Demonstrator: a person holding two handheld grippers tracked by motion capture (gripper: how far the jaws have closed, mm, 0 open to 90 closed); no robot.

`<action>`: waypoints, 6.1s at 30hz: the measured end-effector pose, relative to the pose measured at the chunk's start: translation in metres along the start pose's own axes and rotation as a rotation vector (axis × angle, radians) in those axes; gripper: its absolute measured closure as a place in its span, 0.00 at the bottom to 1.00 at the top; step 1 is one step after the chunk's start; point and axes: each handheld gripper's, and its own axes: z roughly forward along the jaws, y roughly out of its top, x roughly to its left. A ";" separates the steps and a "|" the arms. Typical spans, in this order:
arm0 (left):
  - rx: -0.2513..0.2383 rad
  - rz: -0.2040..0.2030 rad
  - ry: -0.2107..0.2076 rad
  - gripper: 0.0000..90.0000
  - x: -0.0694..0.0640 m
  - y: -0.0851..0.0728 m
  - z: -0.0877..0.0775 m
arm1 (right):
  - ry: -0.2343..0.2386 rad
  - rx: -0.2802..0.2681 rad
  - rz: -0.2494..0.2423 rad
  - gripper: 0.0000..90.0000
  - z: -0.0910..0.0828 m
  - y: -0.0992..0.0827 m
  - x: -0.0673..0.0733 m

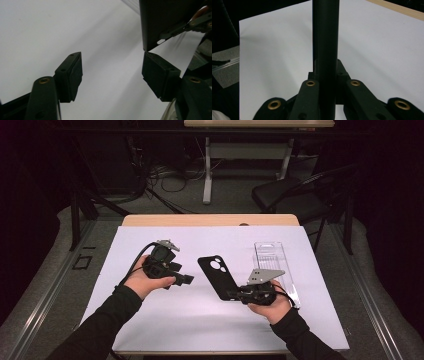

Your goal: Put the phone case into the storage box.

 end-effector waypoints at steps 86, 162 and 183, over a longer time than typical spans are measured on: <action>-0.155 0.171 -0.368 0.81 -0.008 0.010 0.014 | 0.240 -0.115 0.003 0.95 0.008 -0.004 0.001; -0.092 0.134 -0.338 0.91 -0.004 0.008 0.014 | 0.160 -0.085 0.051 0.60 0.009 -0.002 -0.001; -0.044 0.063 -0.253 0.91 0.002 0.009 0.016 | 0.020 -0.109 -0.033 0.57 0.001 0.010 0.007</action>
